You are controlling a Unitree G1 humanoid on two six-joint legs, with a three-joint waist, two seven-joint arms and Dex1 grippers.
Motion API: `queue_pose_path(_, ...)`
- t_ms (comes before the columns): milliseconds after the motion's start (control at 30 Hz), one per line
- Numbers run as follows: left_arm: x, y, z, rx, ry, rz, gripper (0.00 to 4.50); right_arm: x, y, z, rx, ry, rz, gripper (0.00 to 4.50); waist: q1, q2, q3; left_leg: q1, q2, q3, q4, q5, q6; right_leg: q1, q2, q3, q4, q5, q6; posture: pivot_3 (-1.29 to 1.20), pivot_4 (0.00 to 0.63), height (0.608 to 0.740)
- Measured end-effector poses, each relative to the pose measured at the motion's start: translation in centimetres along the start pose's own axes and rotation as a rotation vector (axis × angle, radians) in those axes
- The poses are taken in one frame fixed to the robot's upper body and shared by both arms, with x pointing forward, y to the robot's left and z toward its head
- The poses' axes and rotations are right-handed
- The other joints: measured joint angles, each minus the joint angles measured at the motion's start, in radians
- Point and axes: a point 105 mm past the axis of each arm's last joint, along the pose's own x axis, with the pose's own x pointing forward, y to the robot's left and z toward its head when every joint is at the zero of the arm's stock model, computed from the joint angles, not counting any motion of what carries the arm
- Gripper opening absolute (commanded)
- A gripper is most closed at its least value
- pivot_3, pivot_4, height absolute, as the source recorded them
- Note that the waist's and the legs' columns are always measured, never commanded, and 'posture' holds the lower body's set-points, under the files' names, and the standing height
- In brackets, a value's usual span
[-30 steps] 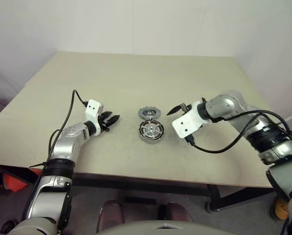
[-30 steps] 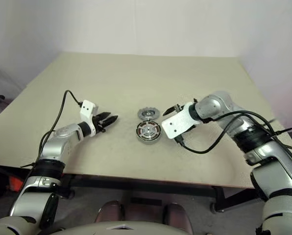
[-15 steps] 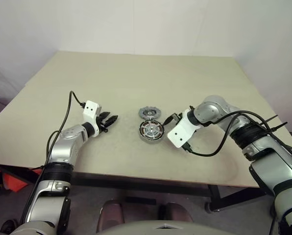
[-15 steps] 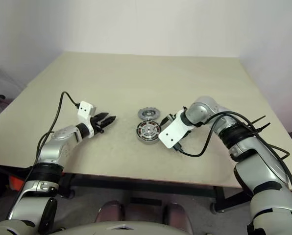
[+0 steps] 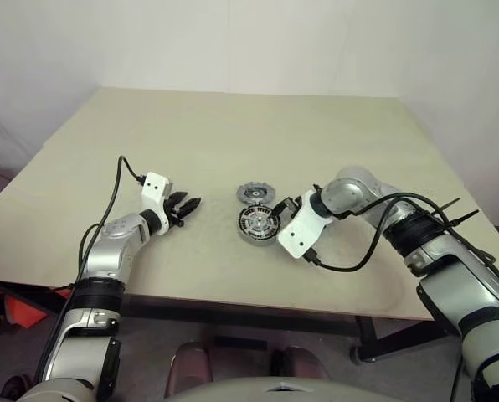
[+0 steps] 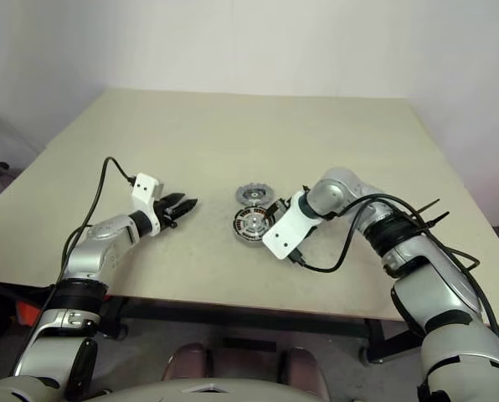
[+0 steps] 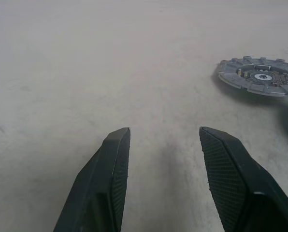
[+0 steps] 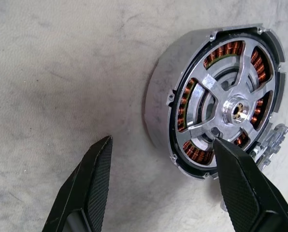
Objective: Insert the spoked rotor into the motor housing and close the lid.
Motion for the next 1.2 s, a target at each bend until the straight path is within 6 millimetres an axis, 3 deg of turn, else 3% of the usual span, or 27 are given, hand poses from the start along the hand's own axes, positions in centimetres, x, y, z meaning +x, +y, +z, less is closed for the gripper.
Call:
queue_pose_path(333, -0.1, 0.1, 0.0, 0.003, 0.002, 0.003, 2.44, 0.0, -0.8, -0.7, -0.005, 0.017, -0.041, 0.37, -0.021, -0.001, 0.000, 0.000, 0.000, 0.000, 0.000, 0.001, -0.001, 0.001, 0.000, -0.001, 0.000, 0.000, -0.001, 0.00, 0.000, 0.740)
queue_pose_path(400, -0.1, 0.2, 0.0, 0.004, 0.002, 0.005, 2.44, 0.1, -0.9, -0.5, -0.014, 0.008, -0.045, 0.00, -0.023, -0.002, 0.000, 0.000, 0.000, 0.000, 0.000, 0.000, 0.000, 0.001, 0.000, -0.001, -0.001, 0.000, -0.001, 0.00, 0.000, 0.740)
queue_pose_path(800, -0.1, 0.1, 0.0, 0.004, 0.002, 0.004, 2.44, 0.3, -1.1, -0.8, 0.056, 0.023, -0.101, 0.00, -0.024, -0.002, 0.000, 0.001, 0.000, 0.000, 0.000, 0.001, -0.001, 0.001, 0.000, -0.001, 0.000, 0.000, -0.001, 0.00, 0.000, 0.740)
queue_pose_path(1033, 0.0, 0.1, -0.1, 0.002, 0.003, 0.004, 2.44, -0.1, -1.4, -0.8, 0.405, 0.015, -0.176, 0.00, -0.021, -0.001, 0.001, -0.002, 0.001, 0.000, 0.000, 0.001, 0.000, -0.001, 0.000, -0.001, -0.001, 0.000, -0.001, 0.00, 0.000, 0.740)
queue_pose_path(1200, 0.0, 0.1, -0.1, 0.001, 0.003, 0.007, 2.44, -1.6, -0.6, 1.3, 0.623, -0.043, -0.149, 0.00, -0.013, -0.001, 0.001, -0.004, 0.001, 0.000, -0.002, 0.000, 0.001, -0.001, 0.000, -0.003, -0.004, 0.000, -0.001, 0.00, 0.000, 0.740)
